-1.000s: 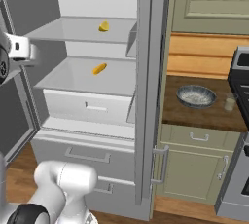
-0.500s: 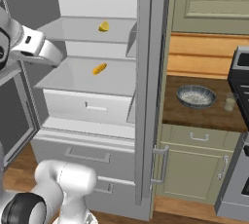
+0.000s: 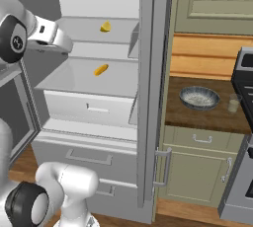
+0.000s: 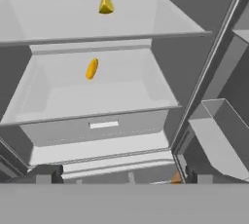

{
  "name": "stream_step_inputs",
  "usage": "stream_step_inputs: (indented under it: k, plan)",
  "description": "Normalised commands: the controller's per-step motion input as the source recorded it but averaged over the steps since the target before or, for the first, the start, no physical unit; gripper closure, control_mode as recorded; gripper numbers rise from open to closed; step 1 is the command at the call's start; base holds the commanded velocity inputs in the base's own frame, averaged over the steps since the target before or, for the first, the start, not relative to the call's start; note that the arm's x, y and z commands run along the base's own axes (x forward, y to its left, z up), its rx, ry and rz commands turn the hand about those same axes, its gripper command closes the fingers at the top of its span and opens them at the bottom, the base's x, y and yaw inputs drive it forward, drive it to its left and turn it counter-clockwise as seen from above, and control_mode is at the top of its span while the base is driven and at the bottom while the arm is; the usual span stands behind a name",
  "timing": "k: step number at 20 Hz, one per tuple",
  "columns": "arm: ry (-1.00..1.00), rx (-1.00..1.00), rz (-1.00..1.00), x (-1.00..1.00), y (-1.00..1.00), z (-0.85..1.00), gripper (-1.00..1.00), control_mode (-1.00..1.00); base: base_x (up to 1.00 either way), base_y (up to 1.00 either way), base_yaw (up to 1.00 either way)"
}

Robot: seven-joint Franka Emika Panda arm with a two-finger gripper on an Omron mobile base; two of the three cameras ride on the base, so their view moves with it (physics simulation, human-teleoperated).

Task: Grab a lemon wedge from the fridge and one ice cube from the ice bowl, and put them in the glass of lemonade.

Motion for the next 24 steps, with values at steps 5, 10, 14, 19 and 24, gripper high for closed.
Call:
stream_step_inputs:
  k: [5, 10, 14, 19, 24]
  plan:
    - [-0.11, 0.00, 0.04, 0.96, 0.00, 0.14, -1.00, -1.00, 0.00, 0.00, 0.00]
    - [-0.01, 0.00, 0.05, 1.00, 0.00, 0.00, -1.00, -1.00, 0.00, 0.00, 0.00]
    - [-0.13, 0.00, 0.14, 0.84, -0.04, 0.03, -1.00, -1.00, 0.00, 0.00, 0.00]
    - [-0.17, 0.03, 0.12, 0.07, -0.23, 0.14, -1.00, -1.00, 0.00, 0.00, 0.00]
    - [-0.02, 0.00, 0.05, 0.57, -0.09, -0.01, -1.00, -1.00, 0.00, 0.00, 0.00]
